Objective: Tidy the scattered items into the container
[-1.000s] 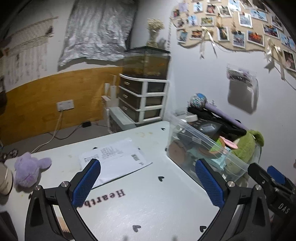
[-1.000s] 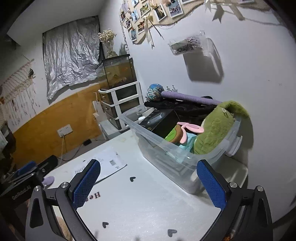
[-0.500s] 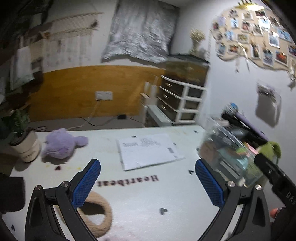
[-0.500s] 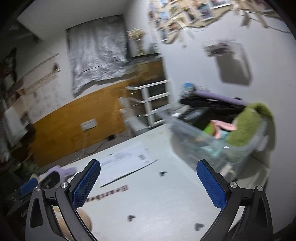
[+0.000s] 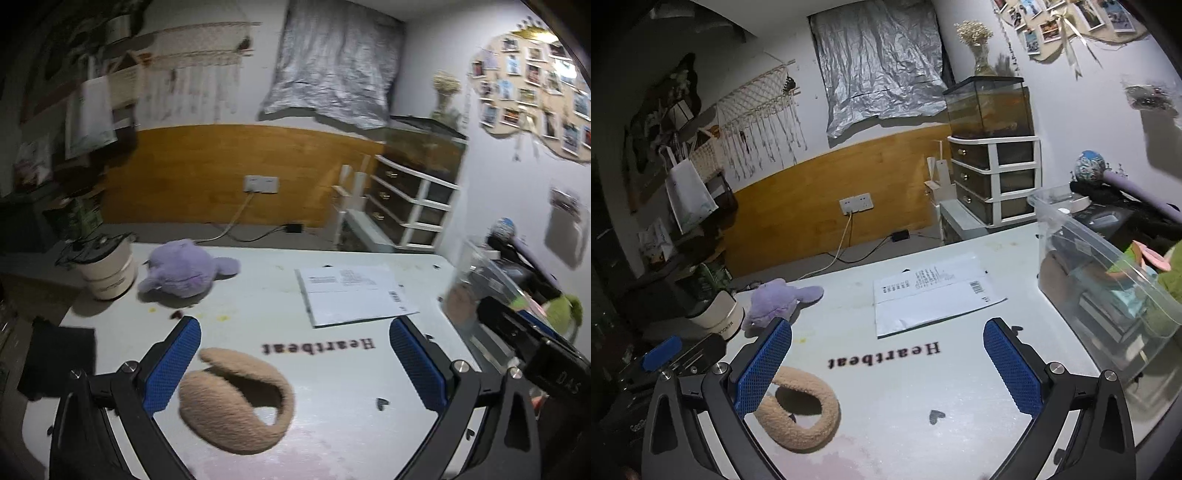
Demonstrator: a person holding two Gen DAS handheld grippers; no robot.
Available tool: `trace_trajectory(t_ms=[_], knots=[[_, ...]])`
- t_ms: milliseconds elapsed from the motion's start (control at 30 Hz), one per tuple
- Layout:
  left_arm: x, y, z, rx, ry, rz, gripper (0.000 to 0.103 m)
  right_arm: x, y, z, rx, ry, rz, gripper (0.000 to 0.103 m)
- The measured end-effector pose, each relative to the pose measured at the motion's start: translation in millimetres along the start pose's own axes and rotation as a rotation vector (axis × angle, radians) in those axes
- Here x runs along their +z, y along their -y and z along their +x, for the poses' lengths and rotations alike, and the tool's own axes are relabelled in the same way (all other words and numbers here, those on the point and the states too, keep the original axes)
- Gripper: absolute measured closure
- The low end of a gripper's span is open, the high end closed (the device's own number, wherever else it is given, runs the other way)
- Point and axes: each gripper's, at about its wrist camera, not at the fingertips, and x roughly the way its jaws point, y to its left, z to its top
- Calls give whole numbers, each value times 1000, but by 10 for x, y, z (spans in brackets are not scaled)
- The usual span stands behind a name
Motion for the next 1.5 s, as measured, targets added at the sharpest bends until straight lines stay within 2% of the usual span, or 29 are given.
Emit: trace_trajectory(t_ms=[233, 500, 733, 833, 900, 1067, 1233, 1367, 1500], knots=[[32, -187, 108, 60, -26, -57, 0, 43, -57, 240, 61, -56, -2, 0], [108, -441, 281, 160, -29, -146, 1, 83, -307, 582, 109, -138, -118, 1], [43, -893, 500, 251, -88, -221, 4, -24, -505, 1044, 178, -319, -194, 1], [-76, -1097, 576, 311, -136, -223, 16, -119, -678, 1194, 211, -390, -260, 1], [-149, -1236, 609, 340, -161, -241, 17, -208, -823, 1293, 241, -447, -314, 1], [-251, -1748, 600, 503, -160, -248, 17, -401, -1060, 1481, 256, -551, -423, 1], [-241, -2508, 544, 678, -149, -250, 17, -513, -1149, 1556, 256, -604, -471, 1], [-263, -3061, 637, 742, -190, -269, 17, -547, -1132, 1610, 237, -630, -467, 1], [-329, -3500, 794, 764, -248, -314, 17, -538, -1081, 1642, 209, -641, -449, 1]])
